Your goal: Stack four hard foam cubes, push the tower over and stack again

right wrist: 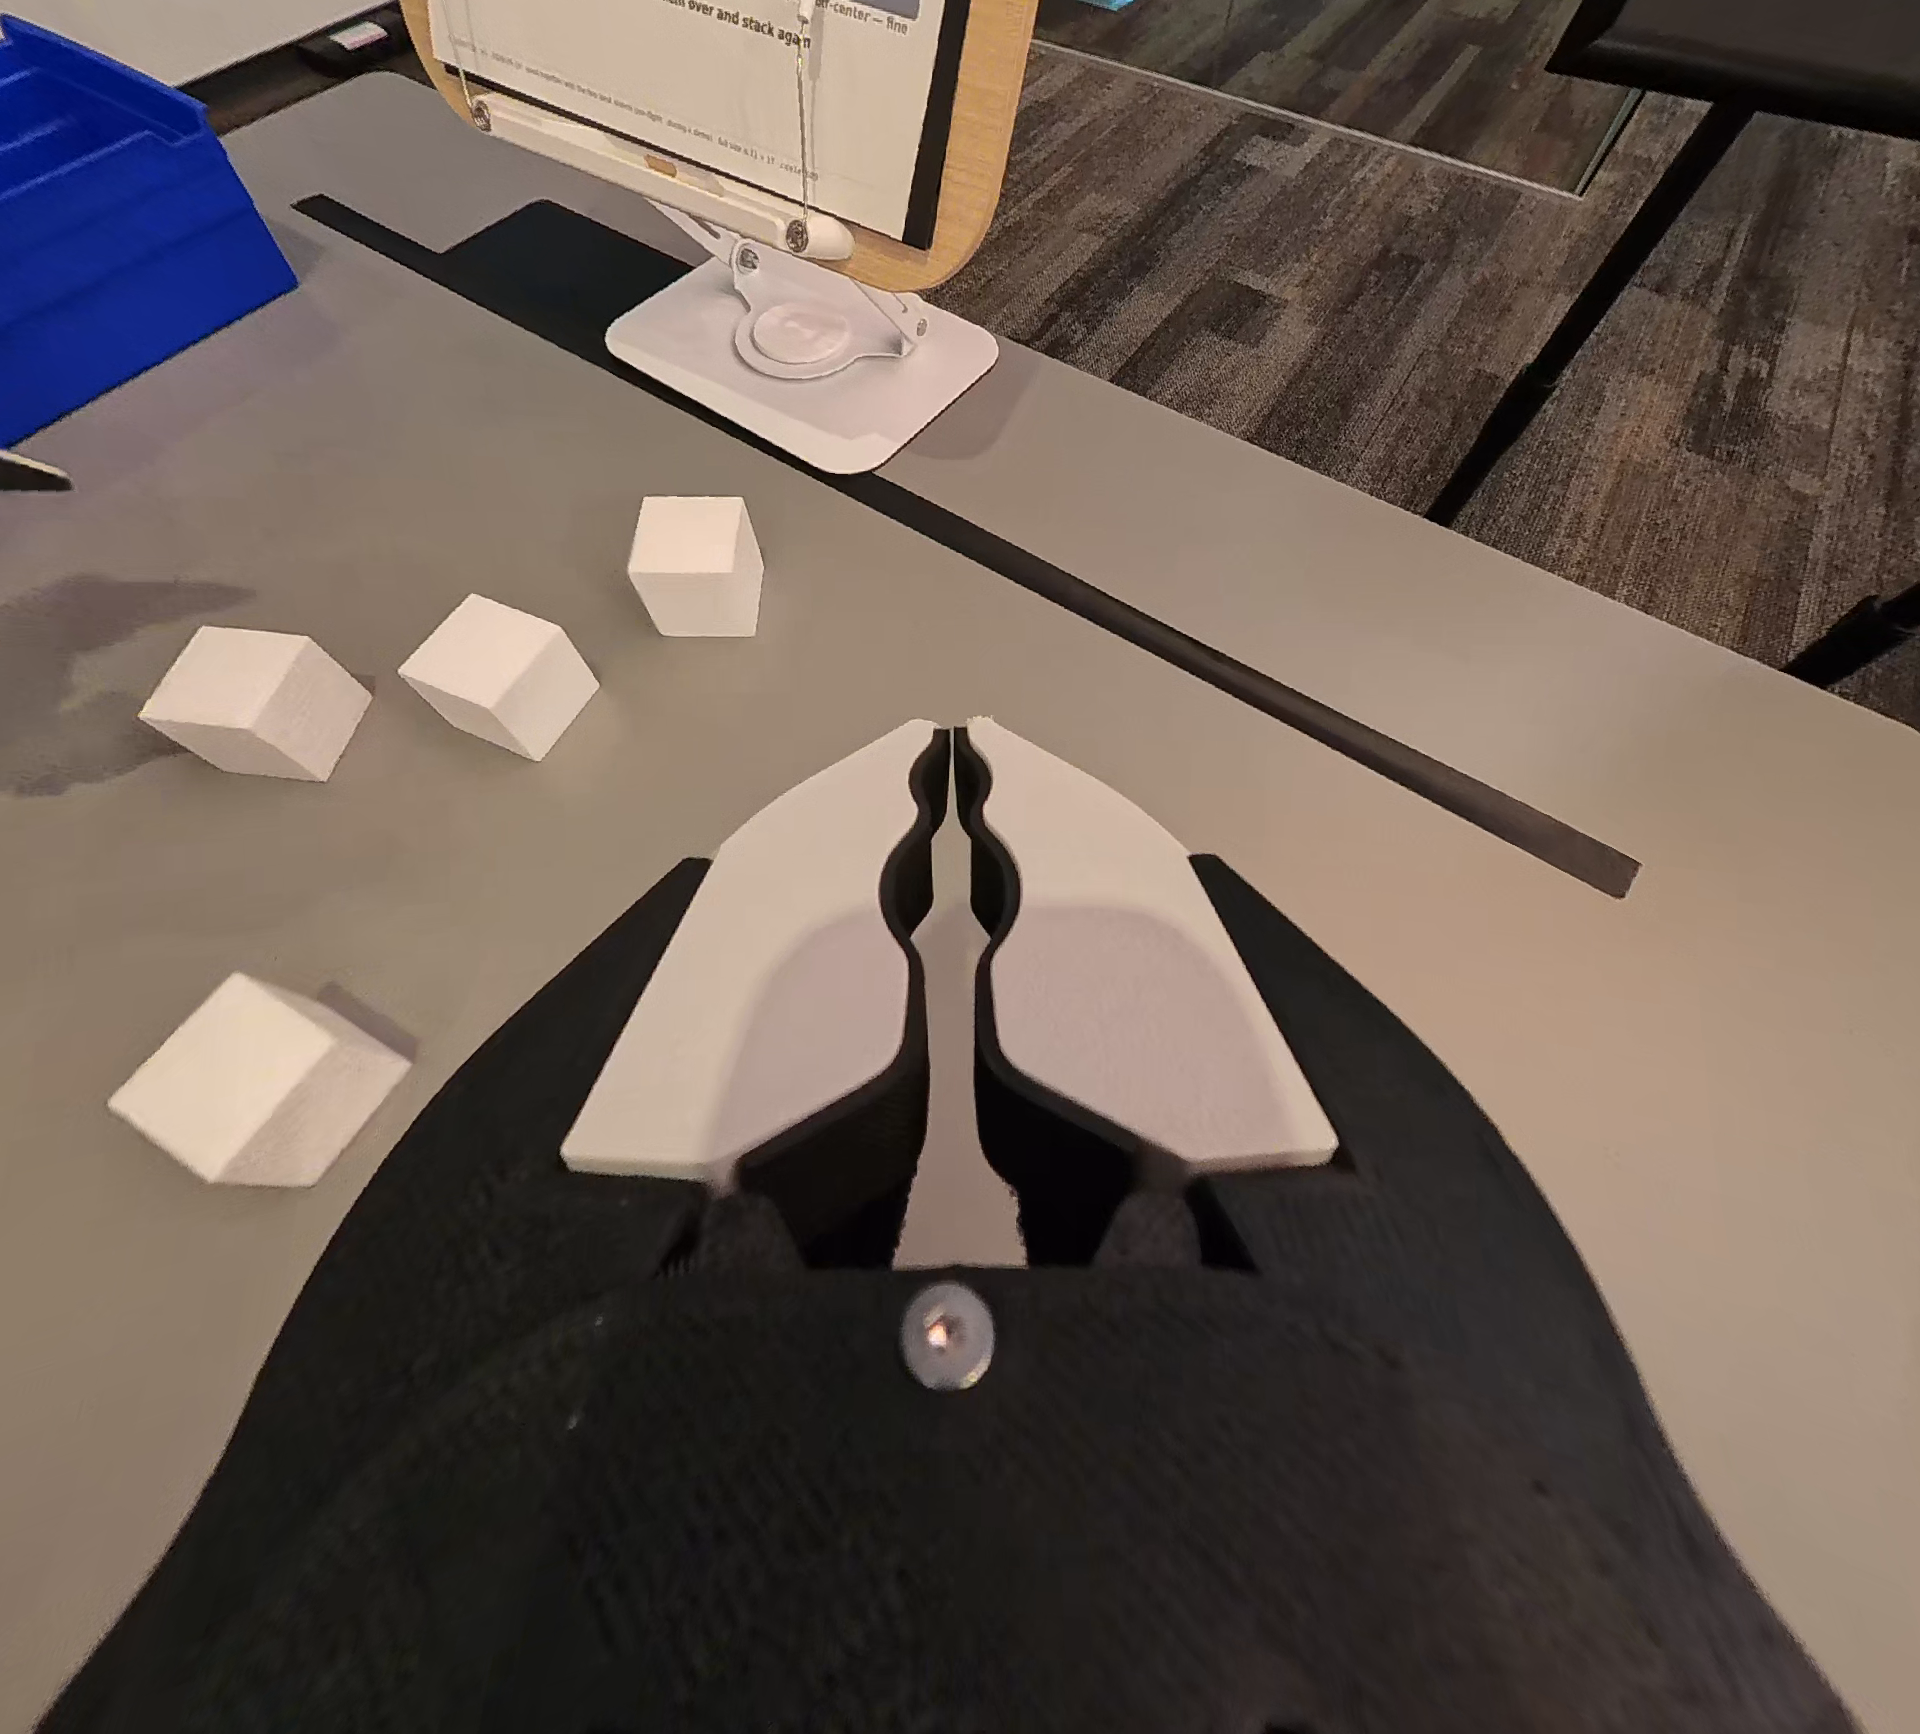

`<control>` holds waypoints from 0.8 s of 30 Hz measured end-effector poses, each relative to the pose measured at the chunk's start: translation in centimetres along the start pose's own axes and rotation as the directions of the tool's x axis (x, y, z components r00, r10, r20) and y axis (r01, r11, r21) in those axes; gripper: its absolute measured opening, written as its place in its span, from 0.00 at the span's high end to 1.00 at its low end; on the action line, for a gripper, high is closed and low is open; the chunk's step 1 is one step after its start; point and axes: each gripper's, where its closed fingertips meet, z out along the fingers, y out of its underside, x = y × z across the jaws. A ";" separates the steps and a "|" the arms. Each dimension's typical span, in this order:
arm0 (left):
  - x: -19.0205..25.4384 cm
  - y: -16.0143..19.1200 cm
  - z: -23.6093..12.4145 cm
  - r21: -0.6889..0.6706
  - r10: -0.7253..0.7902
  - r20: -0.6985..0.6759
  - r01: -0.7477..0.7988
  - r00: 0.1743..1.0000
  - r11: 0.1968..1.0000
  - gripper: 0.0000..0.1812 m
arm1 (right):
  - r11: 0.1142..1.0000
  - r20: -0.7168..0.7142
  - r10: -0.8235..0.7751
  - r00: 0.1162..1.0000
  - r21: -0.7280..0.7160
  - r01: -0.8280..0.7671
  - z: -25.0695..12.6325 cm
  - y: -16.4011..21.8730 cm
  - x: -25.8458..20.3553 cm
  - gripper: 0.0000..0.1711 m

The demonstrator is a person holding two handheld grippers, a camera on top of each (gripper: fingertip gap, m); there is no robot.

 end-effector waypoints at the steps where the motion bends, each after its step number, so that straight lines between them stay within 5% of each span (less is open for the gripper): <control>1: 0.0 0.4 0.1 0.021 0.009 -0.022 -0.009 1.000 1.000 0.49 | 1.000 0.000 -0.006 1.000 -0.003 0.006 0.1 0.0 0.0 0.99; 6: 0.9 1.5 1.2 0.039 0.058 -0.112 -0.054 0.992 0.998 0.41 | 1.000 0.014 -0.018 1.000 -0.009 0.018 0.6 0.2 -0.3 0.98; 11: 1.2 3.5 2.3 -0.003 0.267 -0.087 -0.268 0.960 0.963 0.42 | 0.999 0.018 -0.023 1.000 -0.030 0.023 0.9 0.9 -0.4 0.98; 20: 0.7 6.4 4.7 -0.125 0.268 -0.106 -0.281 0.957 0.952 0.49 | 0.998 0.036 -0.039 0.999 -0.050 0.041 1.4 1.4 -0.6 0.97; 24: 0.8 6.5 4.9 -0.136 0.284 -0.125 -0.300 0.951 0.944 0.64 | 0.997 0.045 -0.046 0.998 -0.060 0.049 1.5 1.7 -0.6 0.97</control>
